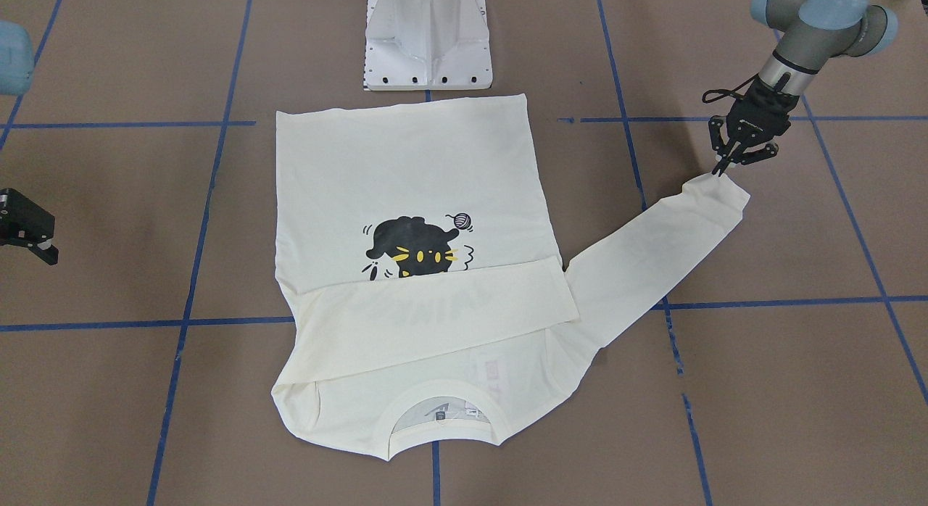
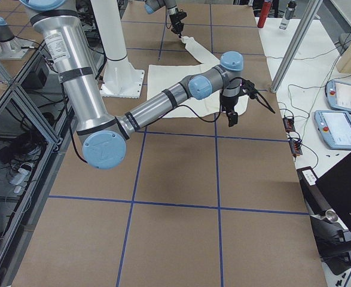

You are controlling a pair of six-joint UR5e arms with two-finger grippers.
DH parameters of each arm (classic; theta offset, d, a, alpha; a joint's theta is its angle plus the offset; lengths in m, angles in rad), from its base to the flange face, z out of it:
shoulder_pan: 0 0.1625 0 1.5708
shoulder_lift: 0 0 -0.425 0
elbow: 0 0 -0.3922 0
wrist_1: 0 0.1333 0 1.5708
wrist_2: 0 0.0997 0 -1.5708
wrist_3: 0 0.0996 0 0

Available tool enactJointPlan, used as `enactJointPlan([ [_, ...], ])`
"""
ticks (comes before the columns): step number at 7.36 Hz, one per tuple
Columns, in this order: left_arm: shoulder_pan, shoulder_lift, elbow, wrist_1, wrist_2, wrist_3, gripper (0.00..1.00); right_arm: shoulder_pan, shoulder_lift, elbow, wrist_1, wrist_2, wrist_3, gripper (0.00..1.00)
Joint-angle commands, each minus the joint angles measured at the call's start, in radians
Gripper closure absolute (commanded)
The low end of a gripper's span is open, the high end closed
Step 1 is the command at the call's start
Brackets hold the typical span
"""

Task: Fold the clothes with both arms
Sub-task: 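Grasp the sleeve cuff nearest the left gripper, then fold the held sleeve across the shirt toward the right gripper's side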

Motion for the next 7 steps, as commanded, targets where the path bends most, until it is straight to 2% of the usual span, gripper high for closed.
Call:
enactJointPlan([
  [1,-0.140,-0.207,-0.021,0.217,-0.009,0.007,1.00,0.003,-0.016,-0.004,-0.002,0.001,-0.013,0.00],
  [3,-0.187,-0.441,-0.018,0.462,-0.009,0.005,1.00,0.056,-0.019,-0.043,-0.011,0.008,-0.130,0.00],
  [5,-0.193,-0.715,-0.015,0.786,-0.007,-0.013,1.00,0.103,-0.022,-0.109,-0.005,0.033,-0.229,0.00],
  [6,-0.187,-0.833,-0.006,0.909,-0.006,-0.069,1.00,0.109,-0.022,-0.111,-0.007,0.031,-0.231,0.00],
  [7,-0.181,-0.980,0.049,1.006,-0.006,-0.179,1.00,0.110,-0.022,-0.111,-0.007,0.031,-0.230,0.00],
])
